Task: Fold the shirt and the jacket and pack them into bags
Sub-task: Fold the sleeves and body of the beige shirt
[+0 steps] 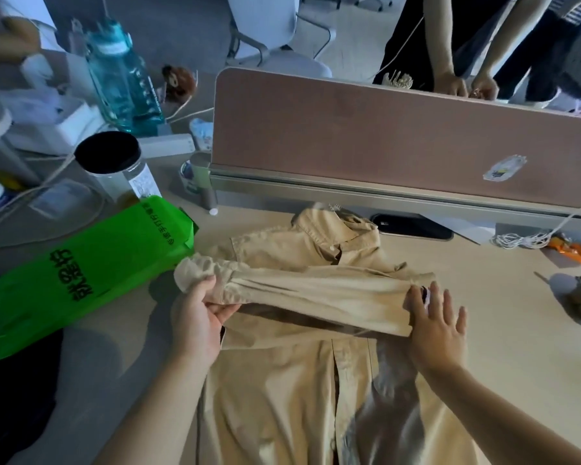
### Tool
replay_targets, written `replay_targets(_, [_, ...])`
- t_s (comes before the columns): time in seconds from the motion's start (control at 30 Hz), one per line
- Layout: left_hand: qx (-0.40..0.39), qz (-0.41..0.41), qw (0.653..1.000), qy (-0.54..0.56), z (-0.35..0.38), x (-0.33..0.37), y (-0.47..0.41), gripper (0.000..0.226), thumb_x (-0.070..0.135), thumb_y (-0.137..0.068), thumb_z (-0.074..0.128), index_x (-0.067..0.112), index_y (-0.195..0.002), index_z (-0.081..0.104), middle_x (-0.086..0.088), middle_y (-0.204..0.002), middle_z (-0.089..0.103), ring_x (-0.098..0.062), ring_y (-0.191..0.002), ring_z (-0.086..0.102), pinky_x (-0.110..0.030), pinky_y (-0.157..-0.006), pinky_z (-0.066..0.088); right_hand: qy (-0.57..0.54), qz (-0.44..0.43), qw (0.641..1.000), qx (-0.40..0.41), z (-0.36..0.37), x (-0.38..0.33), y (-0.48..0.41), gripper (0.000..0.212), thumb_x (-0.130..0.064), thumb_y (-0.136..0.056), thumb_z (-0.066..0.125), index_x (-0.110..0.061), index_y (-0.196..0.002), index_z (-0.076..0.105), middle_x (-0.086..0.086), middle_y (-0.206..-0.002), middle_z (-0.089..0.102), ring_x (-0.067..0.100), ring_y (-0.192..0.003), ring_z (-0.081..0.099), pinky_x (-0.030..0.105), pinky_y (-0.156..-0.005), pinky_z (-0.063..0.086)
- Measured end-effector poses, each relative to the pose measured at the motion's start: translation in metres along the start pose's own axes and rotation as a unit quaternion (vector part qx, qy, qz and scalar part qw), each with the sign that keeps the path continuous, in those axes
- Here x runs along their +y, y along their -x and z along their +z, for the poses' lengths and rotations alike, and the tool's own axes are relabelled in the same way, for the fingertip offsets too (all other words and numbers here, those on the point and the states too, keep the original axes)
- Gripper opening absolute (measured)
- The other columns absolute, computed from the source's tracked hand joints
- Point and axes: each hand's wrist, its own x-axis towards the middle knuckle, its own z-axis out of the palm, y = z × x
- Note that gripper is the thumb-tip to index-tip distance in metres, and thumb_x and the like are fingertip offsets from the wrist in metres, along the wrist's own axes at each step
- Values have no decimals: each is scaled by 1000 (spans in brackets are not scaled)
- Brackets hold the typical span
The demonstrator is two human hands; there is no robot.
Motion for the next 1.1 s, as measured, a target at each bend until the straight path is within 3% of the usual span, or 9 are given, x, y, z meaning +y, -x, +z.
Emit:
replay_targets(0.17, [83,-69,975,-196,-28,-44,3,11,14,-92,59,7,-84,58,-10,-85,64,-31,-82,67,-37,-61,58,-58,5,993,-98,15,19,-2,78,-37,-92,44,-29,-151,-7,2,-160,-15,29,-147,-11,44,-119,12])
replay_targets(0.33, [103,47,947,-301,-46,-59,3,21,25,-89,66,5,-94,62,-4,-80,67,-19,-70,69,-31,-63,56,-94,11,990,-104,28,21,-2,97,-50,-81,55,-30,-150,-9,3,-160,-16,33,-146,-6,45,-117,10])
replay_targets(0.43, [104,98,913,-382,-64,-78,28,46,25,-77,74,1,-112,57,-14,-99,63,-25,-87,62,-33,-74,51,-113,22,993,-39,42,18,8,95,-38,-74,58,-26,-152,5,6,-161,-3,31,-147,-2,44,-117,7])
replay_targets(0.53, [72,179,799,-569,-95,-113,64,47,10,-69,78,0,-112,62,-18,-100,61,-27,-91,59,-40,-86,50,-140,29,990,-17,57,20,14,92,-34,-70,63,-23,-149,17,7,-160,9,26,-147,0,41,-117,2])
replay_targets(0.6, [49,239,724,-645,-112,-130,82,39,-4,-69,78,-2,-106,65,-20,-109,58,-27,-97,59,-32,-93,45,-150,24,988,-10,59,21,14,92,-32,-69,64,-23,-148,20,8,-160,11,26,-147,1,41,-117,2])
replay_targets(0.67, [40,260,696,-669,-115,-139,92,34,-4,-69,78,1,-101,68,-18,-112,56,-31,-94,62,-33,-91,47,-161,10,987,-17,56,24,12,93,-30,-68,65,-22,-148,19,8,-160,11,27,-147,2,42,-118,3])
replay_targets(0.8, [64,242,696,-673,-113,-140,107,36,2,-66,81,2,-99,68,-19,-99,62,-37,-96,59,-32,-89,40,-152,-12,987,-53,37,32,38,86,-31,-78,58,-20,-151,13,16,-159,3,33,-146,1,45,-119,5])
replay_targets(0.93, [54,247,648,-719,-116,-129,129,35,16,-73,76,12,-106,65,-13,-103,66,-35,-107,56,-43,-94,46,-199,-10,973,-112,40,35,129,78,-37,-89,48,-16,-152,6,12,-159,7,30,-146,11,41,-116,15])
replay_targets(1.1, [81,175,688,-699,-146,-128,189,53,24,-80,70,16,-129,52,-11,-125,55,-29,-119,49,-36,-93,43,-174,7,975,-136,75,27,277,63,-38,-100,25,-20,-153,-3,7,-161,-7,24,-148,-5,37,-120,1])
